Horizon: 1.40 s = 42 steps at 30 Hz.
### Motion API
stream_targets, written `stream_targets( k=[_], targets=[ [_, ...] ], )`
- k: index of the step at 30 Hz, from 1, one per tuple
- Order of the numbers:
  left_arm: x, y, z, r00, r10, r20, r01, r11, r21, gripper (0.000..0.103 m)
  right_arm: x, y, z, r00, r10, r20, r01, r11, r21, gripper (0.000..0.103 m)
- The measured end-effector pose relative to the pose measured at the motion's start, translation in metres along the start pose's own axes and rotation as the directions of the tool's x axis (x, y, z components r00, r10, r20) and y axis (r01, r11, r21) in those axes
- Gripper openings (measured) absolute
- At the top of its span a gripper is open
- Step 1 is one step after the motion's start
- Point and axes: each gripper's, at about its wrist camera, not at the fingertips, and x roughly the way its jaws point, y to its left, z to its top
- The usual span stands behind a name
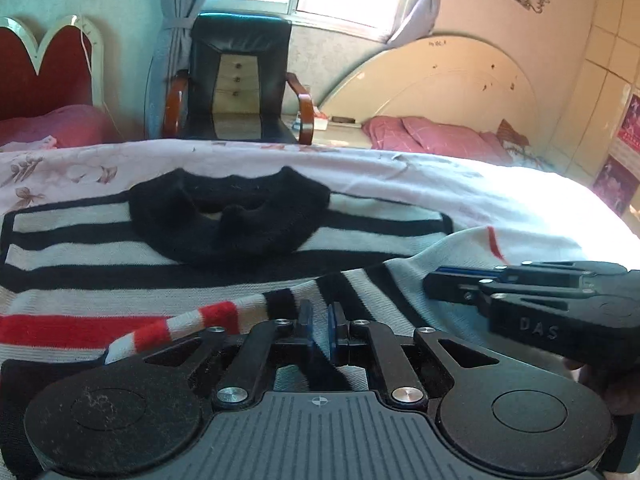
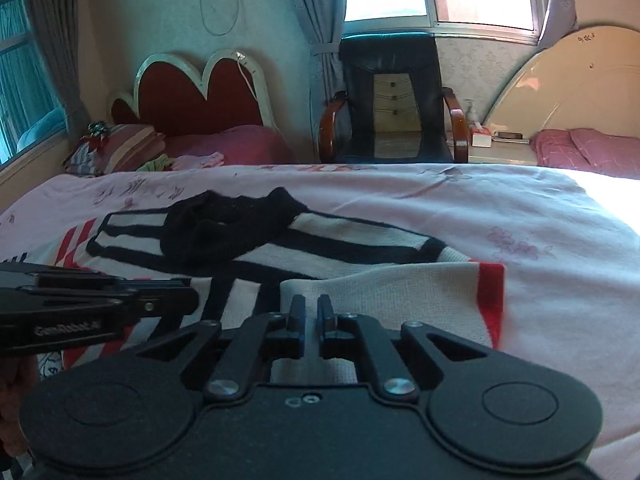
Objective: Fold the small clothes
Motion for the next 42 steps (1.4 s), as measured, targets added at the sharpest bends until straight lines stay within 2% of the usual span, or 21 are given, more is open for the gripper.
stream_targets(
  k=[2,5,6,8,9,10,11,13,15,18,19,20,22,25,28,36,39,41,42],
  targets=[
    [-0.013,0.019,-0.007,1.000,0.002,0.016,-0.001,0.999,-0.033,0.007,0.000,-0.008,-0.002,0.999,-0.052,-0.004,0.051,0.999,-0.016,0.000],
    [-0.042,0.051,-0.022,0.994,0.106,0.037,-0.105,0.994,-0.032,0.007,-0.009,-0.048,0.000,0.986,-0.166,0.023,0.164,0.983,0.085,0.000],
    [-0.053,0.066,-0.030,0.992,0.115,0.049,-0.113,0.992,-0.050,0.007,-0.011,-0.063,0.000,0.976,-0.217,0.022,0.213,0.971,0.110,0.000],
    [-0.065,0.079,-0.041,0.993,0.102,0.062,-0.099,0.993,-0.062,0.007,-0.012,-0.083,-0.002,0.976,-0.217,0.015,0.212,0.963,0.165,0.000],
    [-0.067,0.080,-0.044,0.992,0.103,0.070,-0.099,0.993,-0.059,0.007,-0.012,-0.084,-0.003,0.973,-0.229,0.012,0.225,0.963,0.150,0.000],
    [-0.067,0.079,-0.045,0.991,0.110,0.072,-0.106,0.993,-0.050,0.007,-0.011,-0.082,-0.004,0.969,-0.246,0.012,0.242,0.962,0.125,0.001],
    [-0.067,0.076,-0.043,0.990,0.120,0.069,-0.117,0.992,-0.039,0.007,-0.010,-0.080,-0.006,0.967,-0.254,0.013,0.251,0.962,0.110,0.009],
    [-0.072,0.068,-0.035,0.988,0.142,0.058,-0.141,0.990,-0.028,0.007,-0.015,-0.078,-0.004,0.965,-0.263,0.014,0.260,0.959,0.115,0.009],
    [-0.080,0.056,-0.030,0.981,0.170,0.091,-0.172,0.985,0.011,0.007,-0.036,-0.070,-0.005,0.971,-0.231,0.062,0.222,0.967,0.126,0.009],
    [-0.081,0.045,-0.035,0.990,0.126,0.056,-0.127,0.992,0.007,0.009,-0.065,-0.047,-0.013,0.985,-0.151,0.087,0.142,0.984,0.106,0.009],
    [-0.079,0.043,-0.039,0.989,0.138,0.047,-0.139,0.990,0.015,0.021,-0.070,-0.039,-0.018,0.987,-0.136,0.084,0.129,0.987,0.093,0.010],
    [-0.079,0.041,-0.043,0.988,0.147,0.046,-0.148,0.989,0.020,0.039,-0.074,-0.030,-0.023,0.990,-0.121,0.069,0.115,0.989,0.088,0.010],
    [-0.080,0.039,-0.049,0.990,0.136,0.042,-0.137,0.990,0.022,0.049,-0.077,-0.016,-0.034,0.993,-0.113,0.044,0.110,0.991,0.075,0.010],
    [-0.085,0.035,-0.052,0.987,0.156,0.033,-0.157,0.986,0.051,0.049,-0.077,0.001,-0.052,0.982,-0.188,-0.019,0.189,0.982,0.029,0.013],
    [-0.090,0.040,-0.054,0.988,0.150,0.023,-0.151,0.987,0.051,0.049,-0.084,0.009,-0.064,0.971,-0.239,-0.029,0.239,0.971,0.001,0.013],
    [-0.084,0.044,-0.055,0.990,0.135,0.038,-0.138,0.985,0.104,0.055,-0.074,0.009,-0.064,0.959,-0.281,-0.034,0.282,0.958,0.054,0.015],
    [-0.084,0.044,-0.048,0.992,0.126,0.008,-0.126,0.985,0.119,0.055,-0.070,0.024,-0.060,0.943,-0.327,-0.057,0.326,0.945,-0.019,0.019],
    [-0.085,0.046,-0.047,0.993,0.115,0.000,-0.114,0.986,0.125,0.056,-0.072,0.029,-0.055,0.942,-0.327,-0.070,0.327,0.945,-0.014,0.031],
    [-0.085,0.046,-0.048,0.994,0.111,0.002,-0.110,0.986,0.128,0.056,-0.071,0.030,-0.053,0.947,-0.314,-0.070,0.315,0.949,-0.002,0.034]
  ],
)
